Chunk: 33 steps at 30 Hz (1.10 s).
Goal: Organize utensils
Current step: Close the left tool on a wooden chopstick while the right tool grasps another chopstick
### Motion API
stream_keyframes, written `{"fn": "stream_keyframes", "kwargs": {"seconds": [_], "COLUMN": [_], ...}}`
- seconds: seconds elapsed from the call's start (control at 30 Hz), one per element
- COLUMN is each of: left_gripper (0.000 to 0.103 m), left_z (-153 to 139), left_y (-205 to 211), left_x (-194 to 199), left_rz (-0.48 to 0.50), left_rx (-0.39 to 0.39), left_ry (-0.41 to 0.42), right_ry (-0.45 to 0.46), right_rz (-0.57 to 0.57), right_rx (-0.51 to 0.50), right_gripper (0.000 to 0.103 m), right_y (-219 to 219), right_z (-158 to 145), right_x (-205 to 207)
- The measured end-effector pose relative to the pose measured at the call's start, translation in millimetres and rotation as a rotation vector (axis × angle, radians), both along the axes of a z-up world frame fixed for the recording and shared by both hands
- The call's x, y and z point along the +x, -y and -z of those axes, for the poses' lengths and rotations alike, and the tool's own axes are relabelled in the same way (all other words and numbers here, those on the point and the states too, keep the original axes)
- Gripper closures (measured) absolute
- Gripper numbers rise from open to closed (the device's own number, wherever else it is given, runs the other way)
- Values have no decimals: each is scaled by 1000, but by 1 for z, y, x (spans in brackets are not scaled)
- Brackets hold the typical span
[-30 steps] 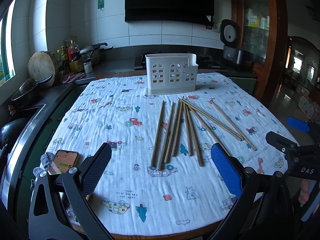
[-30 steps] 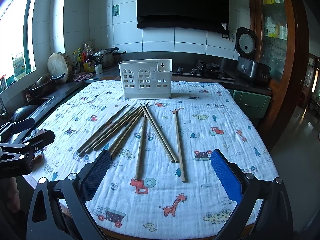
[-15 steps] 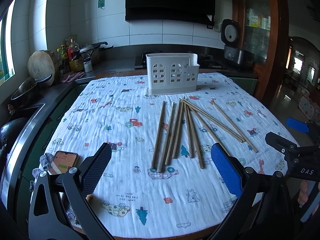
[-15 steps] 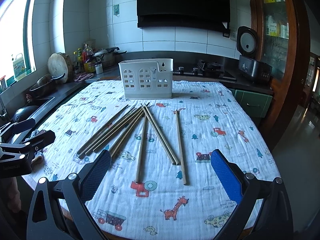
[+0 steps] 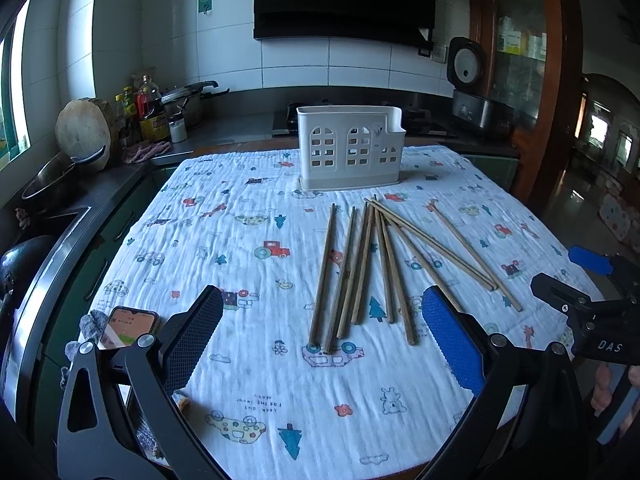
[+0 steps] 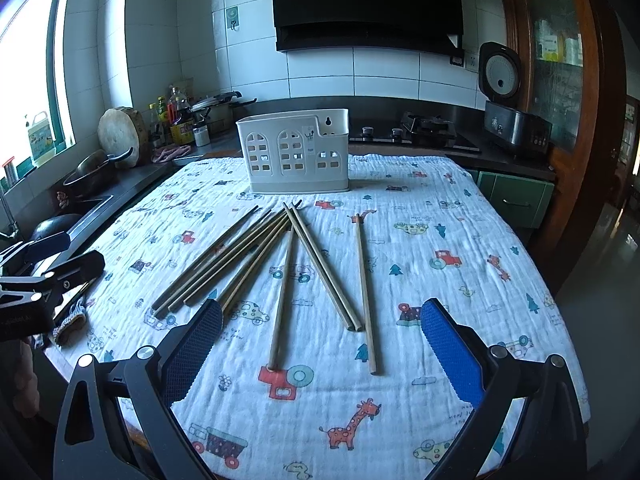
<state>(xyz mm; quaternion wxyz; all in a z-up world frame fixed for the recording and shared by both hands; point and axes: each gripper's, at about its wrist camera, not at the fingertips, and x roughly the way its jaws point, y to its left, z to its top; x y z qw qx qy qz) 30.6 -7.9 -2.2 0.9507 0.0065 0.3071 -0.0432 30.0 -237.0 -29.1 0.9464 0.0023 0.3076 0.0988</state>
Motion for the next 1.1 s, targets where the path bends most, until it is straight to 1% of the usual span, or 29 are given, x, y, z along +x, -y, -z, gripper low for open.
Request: {"fn": "stream_keyframes", "kwargs": {"seconds": [0.23, 0.27, 0.3, 0.4, 0.47, 0.53, 0.6, 0.67, 0.73, 0.8, 0.83, 0.9, 0.93, 1.0, 1.1], "left_gripper": [6, 6, 6, 6, 12, 13, 17, 23, 26, 29, 32, 36, 38, 41, 46], "left_z": [1, 2, 2, 4, 6, 8, 11, 14, 18, 22, 25, 29, 31, 34, 38], "left_y": [-9, -10, -12, -17, -20, -25, -29, -32, -35, -36, -37, -39, -40, -41, -38], "left_x": [9, 11, 12, 16, 19, 22, 26, 31, 35, 39, 41, 46, 48, 52, 57], "left_rz": [-21, -23, -27, -35, -34, -38, -37, -38, -37, -36, -37, -32, -29, -24, -12], "left_rx": [-1, -1, 1, 7, 8, 0, -7, -9, -6, -4, -4, -10, -15, -21, -11], "left_ry": [-8, -9, -10, -13, -19, -27, -35, -50, -63, -76, -84, -100, -108, -121, -131], "right_ry": [-21, -30, -40, -68, -85, -110, -121, -139, -159, -175, -184, -201, -210, -219, -242], "right_rz": [-40, -50, -62, -96, -113, -128, -140, -161, -177, -195, -199, -205, -211, -208, -199], "right_rx": [5, 6, 9, 12, 18, 28, 27, 33, 32, 31, 25, 9, 9, -3, -3], "right_gripper": [9, 12, 18, 23, 32, 38, 46, 52, 57, 67, 69, 81, 83, 90, 95], "right_y": [6, 7, 8, 10, 11, 12, 13, 12, 12, 11, 11, 11, 11, 11, 13], "right_z": [13, 15, 18, 26, 31, 35, 38, 40, 42, 44, 46, 50, 52, 55, 61], "right_x": [10, 13, 16, 25, 32, 40, 49, 58, 69, 77, 82, 92, 95, 102, 111]}}
